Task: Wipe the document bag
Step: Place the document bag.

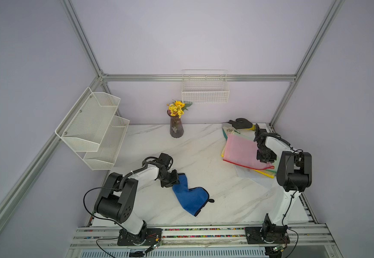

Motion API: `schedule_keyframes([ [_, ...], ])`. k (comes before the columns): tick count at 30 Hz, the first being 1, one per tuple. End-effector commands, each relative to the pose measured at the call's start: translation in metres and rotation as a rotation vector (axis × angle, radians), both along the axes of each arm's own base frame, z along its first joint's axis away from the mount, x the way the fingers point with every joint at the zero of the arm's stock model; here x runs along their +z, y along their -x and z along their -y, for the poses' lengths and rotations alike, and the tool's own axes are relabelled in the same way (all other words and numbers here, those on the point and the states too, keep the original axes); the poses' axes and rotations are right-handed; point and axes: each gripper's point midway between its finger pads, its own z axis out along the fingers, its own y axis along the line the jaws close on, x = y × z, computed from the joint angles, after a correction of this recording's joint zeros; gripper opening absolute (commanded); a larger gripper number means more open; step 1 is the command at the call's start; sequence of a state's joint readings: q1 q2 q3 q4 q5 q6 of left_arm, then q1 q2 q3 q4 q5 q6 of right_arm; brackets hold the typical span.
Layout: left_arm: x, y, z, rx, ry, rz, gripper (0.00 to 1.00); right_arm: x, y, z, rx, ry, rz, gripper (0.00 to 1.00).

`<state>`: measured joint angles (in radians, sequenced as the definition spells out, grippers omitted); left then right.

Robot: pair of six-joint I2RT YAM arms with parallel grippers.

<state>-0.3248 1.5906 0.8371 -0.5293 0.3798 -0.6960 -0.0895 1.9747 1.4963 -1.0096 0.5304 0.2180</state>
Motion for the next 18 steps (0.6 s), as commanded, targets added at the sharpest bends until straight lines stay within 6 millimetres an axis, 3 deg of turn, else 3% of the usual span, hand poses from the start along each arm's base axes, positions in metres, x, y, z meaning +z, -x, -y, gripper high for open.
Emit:
schedule_keyframes([
  [1,0.013,-0.02,-0.009,0.046,-0.022,0.079,0.68,0.018,-0.009,0.002,-0.003,0.001,0.068,0.89],
  [2,0.019,-0.023,-0.01,0.056,-0.022,0.104,0.73,0.02,-0.01,-0.002,-0.004,-0.027,0.088,0.97],
  [6,0.047,-0.04,-0.019,0.098,-0.031,0.203,0.82,0.032,-0.01,-0.011,-0.028,-0.084,0.133,0.97],
  [12,0.094,-0.056,-0.036,0.131,-0.081,0.315,0.9,0.072,-0.009,-0.017,-0.036,-0.113,0.253,0.97],
  [15,0.129,-0.061,-0.05,0.154,-0.134,0.423,0.9,0.09,-0.005,-0.036,-0.002,-0.2,0.303,0.97],
  [18,0.158,-0.062,-0.078,0.245,-0.242,0.53,1.0,0.101,0.002,-0.063,0.034,-0.305,0.386,0.97],
])
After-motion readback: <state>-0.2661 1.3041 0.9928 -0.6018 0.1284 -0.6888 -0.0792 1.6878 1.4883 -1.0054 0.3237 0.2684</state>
